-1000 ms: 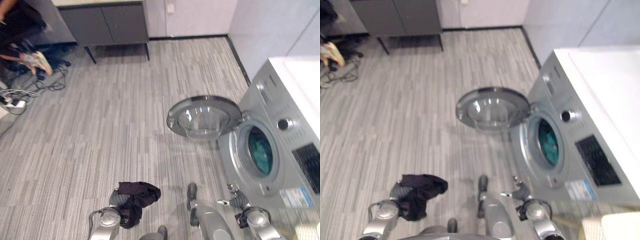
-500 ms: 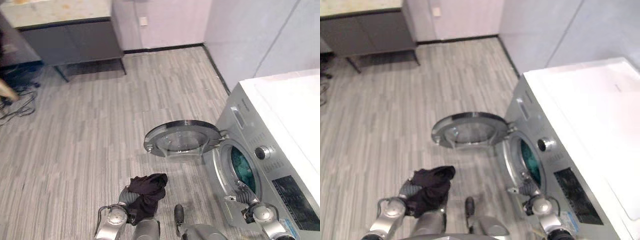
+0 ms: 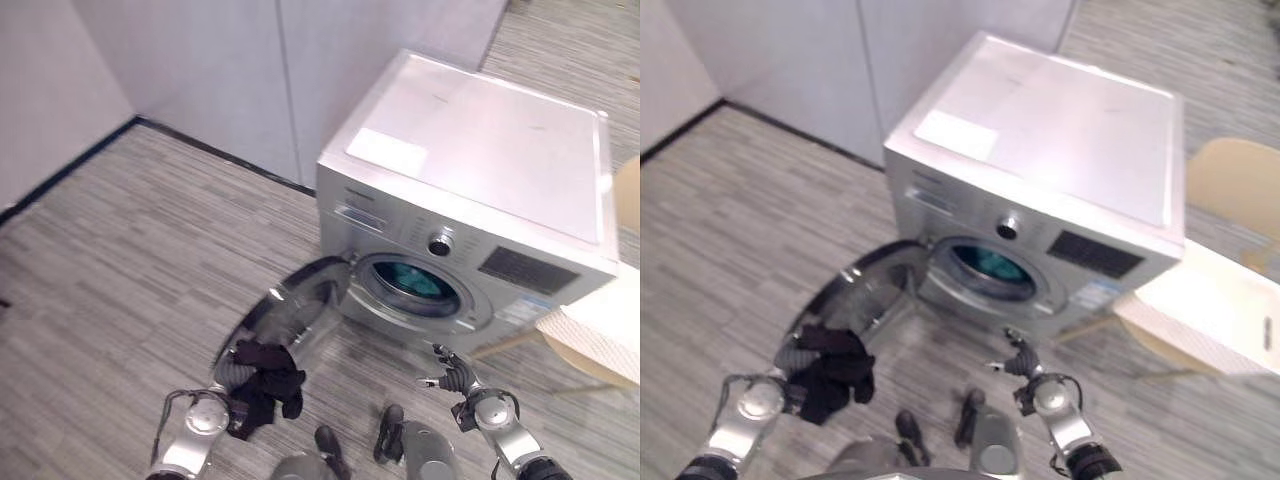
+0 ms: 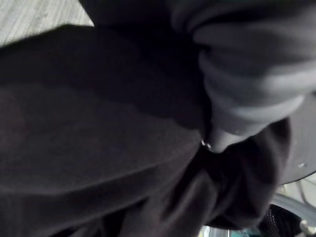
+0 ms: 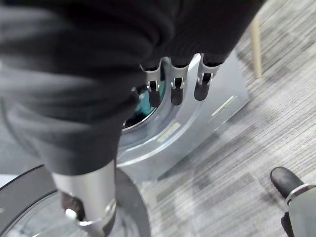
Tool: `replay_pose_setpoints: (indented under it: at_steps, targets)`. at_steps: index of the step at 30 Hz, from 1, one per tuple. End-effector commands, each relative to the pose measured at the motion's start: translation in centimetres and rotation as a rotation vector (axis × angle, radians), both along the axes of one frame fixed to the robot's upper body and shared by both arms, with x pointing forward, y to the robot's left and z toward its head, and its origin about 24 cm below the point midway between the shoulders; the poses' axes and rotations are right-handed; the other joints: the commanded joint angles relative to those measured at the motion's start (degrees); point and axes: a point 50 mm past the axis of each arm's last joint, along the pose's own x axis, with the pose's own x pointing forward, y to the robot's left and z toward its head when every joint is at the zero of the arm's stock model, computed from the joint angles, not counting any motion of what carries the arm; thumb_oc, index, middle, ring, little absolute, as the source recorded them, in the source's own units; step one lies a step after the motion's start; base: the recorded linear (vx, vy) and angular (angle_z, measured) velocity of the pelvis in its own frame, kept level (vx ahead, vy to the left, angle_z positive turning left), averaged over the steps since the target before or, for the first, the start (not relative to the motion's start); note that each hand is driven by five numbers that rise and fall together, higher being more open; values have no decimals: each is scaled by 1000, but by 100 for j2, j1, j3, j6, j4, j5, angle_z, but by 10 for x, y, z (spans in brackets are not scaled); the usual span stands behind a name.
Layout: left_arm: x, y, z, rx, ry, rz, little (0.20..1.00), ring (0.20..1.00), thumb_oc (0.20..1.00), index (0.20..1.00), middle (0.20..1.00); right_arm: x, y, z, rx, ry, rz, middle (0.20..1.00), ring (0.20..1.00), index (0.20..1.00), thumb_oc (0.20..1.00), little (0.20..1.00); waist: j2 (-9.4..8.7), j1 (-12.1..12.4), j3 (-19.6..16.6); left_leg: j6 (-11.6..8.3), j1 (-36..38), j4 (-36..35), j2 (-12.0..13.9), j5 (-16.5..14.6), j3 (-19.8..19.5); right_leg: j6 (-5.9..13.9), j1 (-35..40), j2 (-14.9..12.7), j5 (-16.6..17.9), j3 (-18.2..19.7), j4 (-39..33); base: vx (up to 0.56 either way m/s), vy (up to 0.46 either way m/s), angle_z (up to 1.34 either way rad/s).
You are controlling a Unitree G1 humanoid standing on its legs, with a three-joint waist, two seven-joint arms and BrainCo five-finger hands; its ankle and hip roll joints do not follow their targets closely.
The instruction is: Grab the laundry basket,head to the washer,open it,put in the laundry and shut it.
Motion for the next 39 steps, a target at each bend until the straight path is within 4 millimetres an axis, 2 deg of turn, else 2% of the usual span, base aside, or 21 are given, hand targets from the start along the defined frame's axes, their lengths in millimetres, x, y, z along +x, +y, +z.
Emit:
replay_pose_setpoints:
  at_steps: [1,3,4,6,7,8,9,10,13,14,15,16,19,22,25,28,30,31,32,35,39]
  targets:
    - [25,-37,20,-75,-155,-125,200,200,200,200,200,-2,-14,4,-32,-28,-13,1000,1000,1000,1000,1000,-1,-343,-276,6,605,-1091,287,616,196,88,624,437,200,395,-985,198,-176,-35]
    - [23,-40,18,-80,-149,-135,200,200,200,200,200,-11,-21,-1,-41,4,-35,1000,1000,1000,1000,1000,1,-443,-346,-92,625,-822,373,558,322,5,859,618,207,603,-1460,178,-185,26]
    - [24,-43,19,-85,-151,-142,200,200,200,200,200,-13,-24,-2,-49,12,-48,1000,1000,1000,1000,1000,-1,-455,-329,-168,523,-423,509,551,375,-67,986,711,234,670,-1649,124,-224,1]
    - [28,-46,23,-96,-172,-145,200,200,200,200,200,-16,-33,-1,-59,11,-76,1000,1000,1000,1000,1000,-3,-468,-264,-363,299,300,864,829,379,-183,1184,880,231,763,-1894,100,-233,-40]
    - [29,-47,24,-106,-181,-140,200,200,200,200,200,-16,-36,0,-64,7,-82,1000,1000,1000,1000,1000,13,-446,-226,-399,210,516,920,963,250,-251,1254,947,192,845,-1953,75,-133,-31]
    - [30,-49,25,-117,-189,-130,200,200,200,200,200,-15,-38,1,-70,6,-88,1000,1000,1000,1000,1000,42,-407,-190,-434,97,645,865,1037,-10,-313,1303,1035,154,972,-1993,51,-65,-24]
    - [30,-49,25,-118,-189,-130,200,200,200,200,200,-15,-38,1,-70,5,-88,1000,1000,1000,1000,1000,48,-407,-186,-440,91,659,874,1033,-16,-318,1306,1042,151,970,-1995,45,-12,-46]
    - [32,-55,24,-141,-197,-112,200,200,200,200,200,-13,-42,1,-70,1,-108,1000,1000,1000,1000,1000,8,-327,-148,-288,-231,322,509,942,-616,-340,1370,1050,133,1257,-2070,22,7,-51]
    - [33,-56,23,-138,-199,-105,200,200,200,200,200,-13,-43,0,-71,4,-119,1000,1000,1000,1000,1000,2,-278,-118,-276,-363,132,420,891,-817,-311,1420,1046,88,1372,-2051,71,27,-76]
    - [33,-57,23,-138,-197,-104,200,200,200,200,200,-14,-44,-1,-74,9,-123,1000,1000,1000,1000,1000,19,-244,-89,-291,-417,-116,365,979,-972,-298,1453,1072,71,1446,-2029,94,57,-64]
    - [35,-55,23,-130,-205,-91,200,200,200,200,200,-14,-45,-2,-76,10,-139,1000,1000,1000,1000,1000,42,-163,-11,-379,-637,-545,244,1332,-1305,-287,1500,1153,51,1604,-2013,128,77,-26]
    - [35,-55,22,-128,-202,-82,200,200,200,200,200,-15,-45,-3,-78,9,-140,1000,1000,1000,1000,1000,61,-98,48,-432,-732,-719,173,1480,-1494,-290,1544,1218,20,1711,-1997,135,73,-17]
    - [34,-52,20,-123,-196,-60,200,200,200,200,200,-14,-42,-3,-74,7,-136,1000,1000,1000,1000,1000,99,-44,83,-434,-738,-902,74,1515,-1793,-288,1538,1353,-105,1969,-1816,98,84,-90]
    - [33,-49,19,-116,-192,-49,200,200,200,200,200,-12,-41,-2,-70,-2,-140,1000,1000,1000,1000,1000,126,-96,105,-309,-627,-892,-1,1431,-1732,-263,1338,1312,-166,2138,-1434,80,162,-67]
    - [43,-46,28,-116,-239,-31,200,200,200,200,200,1,-36,4,-51,-39,-132,1000,1000,1000,1000,1000,122,-113,301,-180,-877,-664,41,1317,-1507,-261,689,1252,-208,2349,-836,-114,130,-48]
    - [65,-42,51,-125,-354,12,200,200,200,200,200,23,-26,21,-13,-126,-122,1000,1000,1000,1000,1000,74,-142,572,-22,-1629,91,123,1054,-1133,-279,-360,1183,-223,2474,-87,-218,60,-60]
    - [69,-43,57,-138,-383,28,200,200,200,200,200,29,-24,27,-5,-156,-123,1000,1000,1000,1000,1000,72,-153,585,20,-1840,282,163,978,-1063,-291,-591,1170,-256,2462,56,-97,-17,-54]
    - [76,-45,64,-149,-418,34,200,200,200,200,200,36,-23,33,-1,-188,-123,1000,1000,1000,1000,1000,76,-167,641,55,-2087,533,201,883,-1029,-316,-864,1144,-309,2435,277,-26,-37,-37]
    - [78,-46,69,-160,-438,35,200,200,200,200,200,39,-22,38,6,-213,-126,1000,1000,1000,1000,1000,84,-200,665,51,-2222,820,220,642,-1044,-307,-988,1113,-517,2442,491,-27,-53,-17]
    - [93,-50,93,-182,-546,51,200,200,200,200,200,54,-19,57,23,-304,-131,1000,1000,1000,1000,1000,148,-269,721,109,-3016,1662,394,406,-1020,-394,-1787,1095,-706,2417,1134,-86,-59,-9]
    - [117,-55,141,-130,-743,41,200,200,200,200,200,71,-15,88,56,-452,-145,1000,1000,1000,1000,1000,229,-396,751,173,-4303,2930,633,42,-1040,-475,-3076,1166,-1017,2434,2182,-93,-52,-18]
